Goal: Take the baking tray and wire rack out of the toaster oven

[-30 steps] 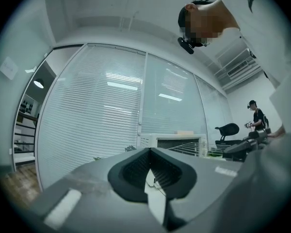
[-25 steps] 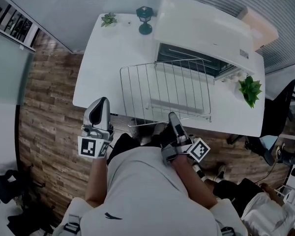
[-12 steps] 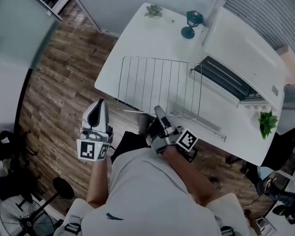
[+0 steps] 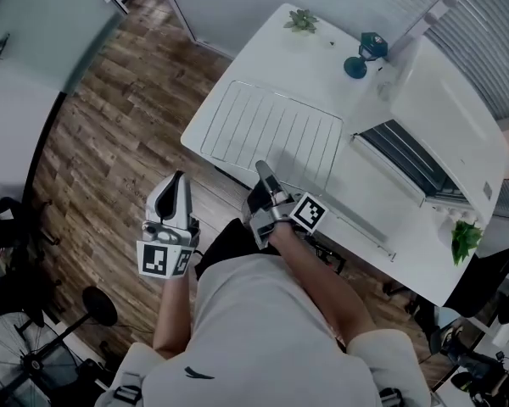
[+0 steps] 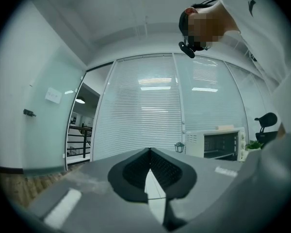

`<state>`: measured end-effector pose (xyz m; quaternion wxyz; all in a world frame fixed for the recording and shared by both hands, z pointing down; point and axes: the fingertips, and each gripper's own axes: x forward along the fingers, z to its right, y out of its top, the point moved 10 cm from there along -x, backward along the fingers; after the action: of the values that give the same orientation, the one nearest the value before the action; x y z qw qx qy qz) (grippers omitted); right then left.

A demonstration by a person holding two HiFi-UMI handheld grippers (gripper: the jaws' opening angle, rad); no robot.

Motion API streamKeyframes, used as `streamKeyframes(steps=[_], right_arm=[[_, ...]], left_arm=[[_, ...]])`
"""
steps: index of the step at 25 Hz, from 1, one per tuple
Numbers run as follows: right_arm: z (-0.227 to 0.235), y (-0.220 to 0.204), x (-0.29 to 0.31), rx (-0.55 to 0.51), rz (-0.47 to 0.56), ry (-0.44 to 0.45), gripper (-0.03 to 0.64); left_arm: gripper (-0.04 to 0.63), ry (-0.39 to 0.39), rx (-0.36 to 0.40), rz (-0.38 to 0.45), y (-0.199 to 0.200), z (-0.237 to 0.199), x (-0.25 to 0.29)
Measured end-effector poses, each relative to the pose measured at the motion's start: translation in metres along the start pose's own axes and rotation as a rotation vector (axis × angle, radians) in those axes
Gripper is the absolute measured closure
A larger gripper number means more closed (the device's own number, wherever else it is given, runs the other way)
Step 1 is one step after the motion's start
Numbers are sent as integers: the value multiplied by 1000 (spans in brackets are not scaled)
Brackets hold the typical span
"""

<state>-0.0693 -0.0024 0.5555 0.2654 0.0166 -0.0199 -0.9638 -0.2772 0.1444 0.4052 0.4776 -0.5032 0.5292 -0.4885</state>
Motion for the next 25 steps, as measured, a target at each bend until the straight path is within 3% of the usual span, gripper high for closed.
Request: streamKeyframes(steps=[7,16,18,20,22,25], right_arm=[[18,4,23,9,-20,-83,604],[14,3,34,14,-20,-87,565],[15,1,34,61,-7,-96,488],[19,-2,31,143,15,-109,361],[21,-3,25,197,31,-129,337],[22,-3,14,231,47,-228,310]], left_arm=[[591,26,-27,-6,-7,-14,4],[591,13,-51,-5,-12,-22,10],[591,11,-54,-4,-13,-24,10],[591,9,-57,-4,-14,-24,9],[591,6,-60,-5,-15,-23,9],[591,-1,-66,-11,-17,-24,8]])
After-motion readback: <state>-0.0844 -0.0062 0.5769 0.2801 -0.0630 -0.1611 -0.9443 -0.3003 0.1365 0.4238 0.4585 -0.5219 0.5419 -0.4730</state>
